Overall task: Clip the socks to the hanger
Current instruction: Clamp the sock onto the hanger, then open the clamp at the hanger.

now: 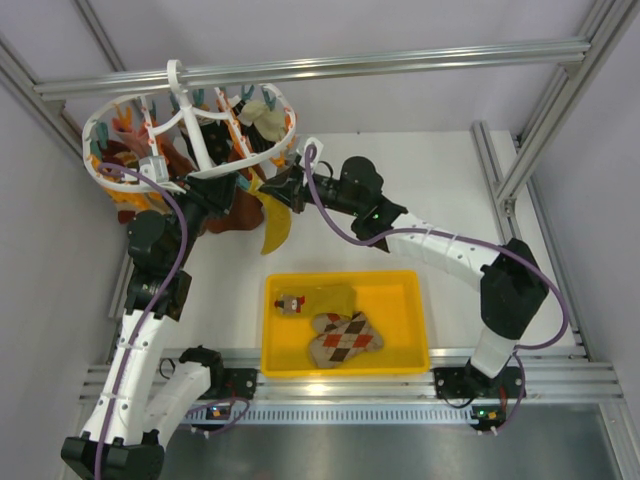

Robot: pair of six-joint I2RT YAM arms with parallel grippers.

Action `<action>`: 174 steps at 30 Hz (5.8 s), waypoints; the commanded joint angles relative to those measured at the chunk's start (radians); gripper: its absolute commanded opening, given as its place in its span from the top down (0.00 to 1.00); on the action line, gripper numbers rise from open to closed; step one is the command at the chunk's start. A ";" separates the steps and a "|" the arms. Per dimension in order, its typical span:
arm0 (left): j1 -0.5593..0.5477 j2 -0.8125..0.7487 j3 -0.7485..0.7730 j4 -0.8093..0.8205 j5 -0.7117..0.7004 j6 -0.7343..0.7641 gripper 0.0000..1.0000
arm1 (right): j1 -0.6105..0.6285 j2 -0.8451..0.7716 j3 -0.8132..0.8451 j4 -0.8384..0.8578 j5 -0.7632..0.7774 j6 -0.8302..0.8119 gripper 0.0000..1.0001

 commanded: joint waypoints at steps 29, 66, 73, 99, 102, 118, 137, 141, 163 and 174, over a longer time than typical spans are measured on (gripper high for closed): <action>0.000 0.000 0.007 -0.048 -0.005 0.063 0.69 | -0.001 0.009 0.095 0.034 -0.036 0.048 1.00; 0.014 -0.235 0.105 -0.329 0.127 0.095 0.30 | -0.136 -0.008 0.115 -0.108 -0.008 0.025 1.00; 0.018 -0.126 0.169 -0.343 0.021 0.123 0.48 | -0.136 -0.014 0.121 -0.114 -0.019 0.028 1.00; 0.015 -0.081 0.103 -0.195 -0.080 0.132 0.60 | -0.132 -0.143 0.069 -0.175 -0.169 0.074 0.61; 0.015 -0.093 0.096 -0.198 -0.081 0.135 0.61 | -0.098 -0.124 0.099 -0.166 -0.212 0.102 0.61; 0.018 -0.100 0.136 -0.249 -0.077 0.157 0.74 | 0.057 0.104 0.293 -0.031 -0.243 0.190 0.60; 0.018 -0.095 0.146 -0.261 -0.080 0.138 0.75 | 0.111 0.225 0.343 0.055 -0.016 0.196 0.51; 0.018 -0.093 0.146 -0.264 -0.077 0.141 0.75 | 0.114 0.242 0.348 0.073 -0.021 0.202 0.51; 0.018 -0.080 0.220 -0.355 -0.184 0.138 0.64 | 0.146 0.220 0.323 0.126 -0.027 0.122 1.00; 0.018 -0.052 0.229 -0.355 -0.186 0.155 0.61 | 0.198 0.165 0.251 0.130 0.133 -0.051 1.00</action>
